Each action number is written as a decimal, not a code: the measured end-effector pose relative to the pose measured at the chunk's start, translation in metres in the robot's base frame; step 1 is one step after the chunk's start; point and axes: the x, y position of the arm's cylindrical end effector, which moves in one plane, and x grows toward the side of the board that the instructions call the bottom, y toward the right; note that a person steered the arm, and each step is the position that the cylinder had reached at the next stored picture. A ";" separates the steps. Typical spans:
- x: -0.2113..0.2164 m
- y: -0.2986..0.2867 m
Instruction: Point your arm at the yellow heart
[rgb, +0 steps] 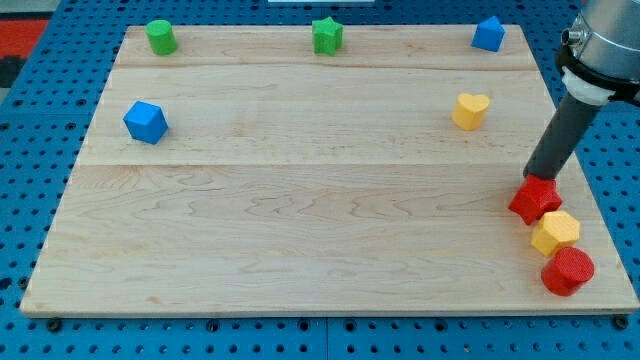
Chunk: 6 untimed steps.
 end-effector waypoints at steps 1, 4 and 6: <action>-0.026 -0.006; -0.086 -0.130; -0.142 -0.057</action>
